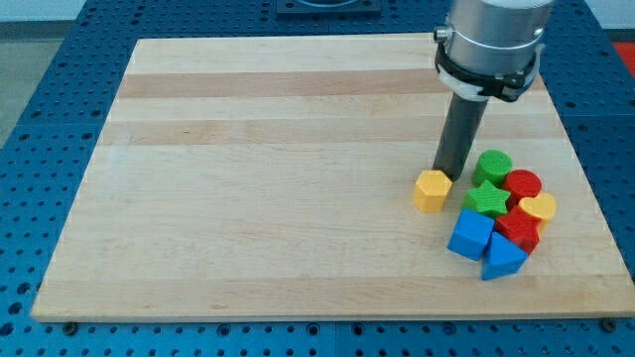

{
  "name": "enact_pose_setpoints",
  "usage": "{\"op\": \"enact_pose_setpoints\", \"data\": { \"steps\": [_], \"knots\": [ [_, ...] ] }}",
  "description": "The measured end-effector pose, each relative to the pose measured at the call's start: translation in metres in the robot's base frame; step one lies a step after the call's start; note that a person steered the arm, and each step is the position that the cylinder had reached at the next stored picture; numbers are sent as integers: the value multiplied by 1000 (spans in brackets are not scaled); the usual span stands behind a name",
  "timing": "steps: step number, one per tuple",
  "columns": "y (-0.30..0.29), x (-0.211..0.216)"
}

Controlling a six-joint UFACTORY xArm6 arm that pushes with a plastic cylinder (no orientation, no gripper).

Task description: Push the blue triangle above red star

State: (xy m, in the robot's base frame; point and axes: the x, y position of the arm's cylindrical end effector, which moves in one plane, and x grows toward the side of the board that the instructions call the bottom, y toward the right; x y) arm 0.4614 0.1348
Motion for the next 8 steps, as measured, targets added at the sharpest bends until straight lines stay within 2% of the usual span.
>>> {"op": "enact_pose_setpoints", "data": {
  "steps": [3,5,6,7,8],
  "knots": [
    [2,1],
    [2,-16],
    [23,-65],
    [106,-61],
    [164,11]
  ]
}}
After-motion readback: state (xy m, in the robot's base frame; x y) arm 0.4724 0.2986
